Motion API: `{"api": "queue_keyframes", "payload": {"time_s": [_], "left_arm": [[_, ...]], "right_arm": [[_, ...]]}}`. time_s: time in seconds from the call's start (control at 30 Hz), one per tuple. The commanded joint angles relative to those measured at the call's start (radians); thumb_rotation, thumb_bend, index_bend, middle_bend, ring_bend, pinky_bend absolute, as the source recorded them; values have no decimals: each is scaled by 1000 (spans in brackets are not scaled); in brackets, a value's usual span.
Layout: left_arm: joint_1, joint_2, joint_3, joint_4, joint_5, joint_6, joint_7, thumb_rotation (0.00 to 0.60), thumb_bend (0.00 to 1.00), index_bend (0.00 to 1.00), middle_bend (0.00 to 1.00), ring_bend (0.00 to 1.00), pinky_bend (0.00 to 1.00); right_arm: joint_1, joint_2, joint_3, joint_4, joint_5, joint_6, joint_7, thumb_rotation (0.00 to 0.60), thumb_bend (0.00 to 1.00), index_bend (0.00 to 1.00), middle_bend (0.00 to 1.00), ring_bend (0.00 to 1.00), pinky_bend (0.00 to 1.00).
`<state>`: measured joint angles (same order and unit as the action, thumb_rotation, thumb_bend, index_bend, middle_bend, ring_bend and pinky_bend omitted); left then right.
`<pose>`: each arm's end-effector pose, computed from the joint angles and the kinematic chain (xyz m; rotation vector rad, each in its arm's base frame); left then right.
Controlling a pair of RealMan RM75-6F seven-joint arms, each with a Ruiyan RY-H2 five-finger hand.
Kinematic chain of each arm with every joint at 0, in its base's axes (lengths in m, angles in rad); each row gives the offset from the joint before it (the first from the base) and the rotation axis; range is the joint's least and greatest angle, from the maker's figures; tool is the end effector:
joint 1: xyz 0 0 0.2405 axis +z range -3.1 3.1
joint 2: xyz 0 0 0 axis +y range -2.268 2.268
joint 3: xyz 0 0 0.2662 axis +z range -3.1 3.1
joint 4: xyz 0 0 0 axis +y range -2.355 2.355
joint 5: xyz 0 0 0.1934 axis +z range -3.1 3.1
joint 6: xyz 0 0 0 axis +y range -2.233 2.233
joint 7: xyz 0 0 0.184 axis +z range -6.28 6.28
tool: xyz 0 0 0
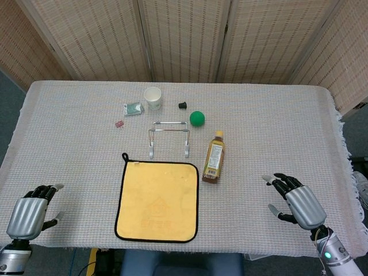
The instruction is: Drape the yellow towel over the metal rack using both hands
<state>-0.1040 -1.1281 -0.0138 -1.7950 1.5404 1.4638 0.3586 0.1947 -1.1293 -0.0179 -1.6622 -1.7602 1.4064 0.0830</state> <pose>-0.2702 0.2149 0.1501 -1.5333 -0.7753 -0.7909 -0.2474 -0.2265 0.1297 1.7230 -0.9350 1.1157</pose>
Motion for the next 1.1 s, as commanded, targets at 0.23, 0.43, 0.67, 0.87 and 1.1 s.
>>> {"api": "queue_keyframes", "payload": {"time_s": [0.23,0.43,0.67,0.87,1.1], "left_arm": [[-64,-11,32,35,66,-101,-64,600,240,397,596,495,764],[-115,-46,61,82,150,-161,-90,600,240,428,701,584,859],[-159,-96,87,123,206,-219,-61,600,240,465,819,684,912],[-178,-148,106,160,234,-236,-84,600,240,479,848,706,927],[-182,-173,141,169,244,-259,-86,600,240,479,856,712,929]], "right_arm": [[66,-31,-13,-5,-39,-80,-16,600,327,133,355,255,252],[105,-48,-11,-12,-54,-112,-29,600,328,150,396,318,300],[143,-62,-5,-22,-52,-145,-48,600,327,161,475,415,396],[165,-69,-2,-27,-41,-165,-54,600,327,171,535,479,448],[180,-76,-9,-27,-28,-181,-58,600,327,180,566,506,455]]}}
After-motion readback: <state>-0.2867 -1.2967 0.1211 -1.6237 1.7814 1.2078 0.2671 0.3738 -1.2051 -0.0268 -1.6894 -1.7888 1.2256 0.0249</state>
